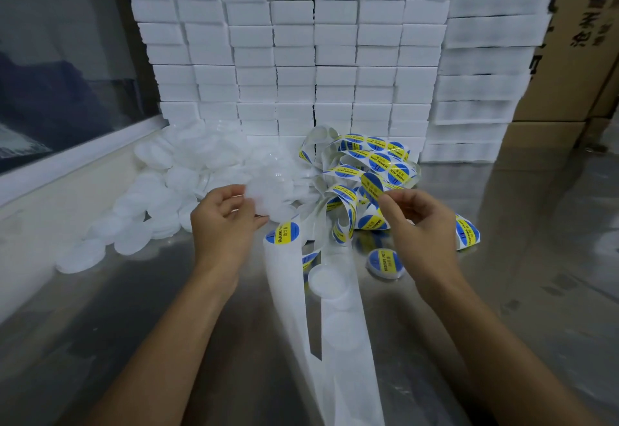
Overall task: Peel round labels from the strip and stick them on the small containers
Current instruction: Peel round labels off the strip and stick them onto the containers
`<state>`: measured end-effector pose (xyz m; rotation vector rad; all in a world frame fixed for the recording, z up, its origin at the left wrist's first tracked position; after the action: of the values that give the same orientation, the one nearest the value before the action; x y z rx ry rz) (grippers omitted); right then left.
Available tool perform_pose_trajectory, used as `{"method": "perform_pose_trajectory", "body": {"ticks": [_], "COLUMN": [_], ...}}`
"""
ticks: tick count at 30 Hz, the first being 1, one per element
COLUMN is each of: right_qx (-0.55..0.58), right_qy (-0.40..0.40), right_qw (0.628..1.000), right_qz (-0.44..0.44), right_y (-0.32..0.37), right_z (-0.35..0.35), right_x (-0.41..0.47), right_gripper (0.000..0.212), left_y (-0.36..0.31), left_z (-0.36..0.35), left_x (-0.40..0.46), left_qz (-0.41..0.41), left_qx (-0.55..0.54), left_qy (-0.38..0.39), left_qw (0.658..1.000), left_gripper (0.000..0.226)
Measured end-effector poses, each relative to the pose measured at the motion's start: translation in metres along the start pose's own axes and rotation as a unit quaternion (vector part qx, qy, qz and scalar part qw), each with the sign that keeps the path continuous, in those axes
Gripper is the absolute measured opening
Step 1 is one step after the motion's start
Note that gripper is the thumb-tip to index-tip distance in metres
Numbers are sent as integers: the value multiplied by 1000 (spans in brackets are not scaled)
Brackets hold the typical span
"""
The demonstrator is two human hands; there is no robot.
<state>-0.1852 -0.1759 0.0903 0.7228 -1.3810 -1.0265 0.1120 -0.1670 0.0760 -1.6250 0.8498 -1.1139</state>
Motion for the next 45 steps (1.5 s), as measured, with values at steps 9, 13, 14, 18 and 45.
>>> {"method": "perform_pose_trajectory", "body": {"ticks": [9, 13, 14, 18, 45], "right_qx": [158, 160, 161, 154, 93], "right_qy": [115, 137, 139, 150, 130], "right_qw": [977, 975, 975, 974, 987], "right_qz": [-80, -72, -71, -69, -31], "right_y": [2, 6, 7, 10, 15], "right_z": [-33, -41, -43, -46, -43], "right_x": [-6, -11, -12, -14, -15], "right_gripper": [13, 6, 5, 8, 13], "left_y": [2, 1, 1, -2, -9], "left_z": [-37, -47, -49, -56, -59], "left_x": [-12, -15, -16, -20, -27], "left_qz": [77, 81, 82, 80, 36], "left_qx": [-174, -174, -175, -171, -123], "left_qy": [136, 174, 181, 210, 193], "left_qw": [972, 966, 964, 959, 973], "left_gripper": [16, 20, 22, 36, 16]}}
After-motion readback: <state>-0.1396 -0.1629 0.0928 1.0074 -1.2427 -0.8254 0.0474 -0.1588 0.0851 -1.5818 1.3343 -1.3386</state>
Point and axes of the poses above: each hand's wrist, its own x-axis towards the middle knuckle, its own z-axis out of the back of the hand, y = z × x, the point moved 9 cm from there along x, towards the middle knuckle, and after that the axes turned 13 degrees about y, right-handed, at the moved point
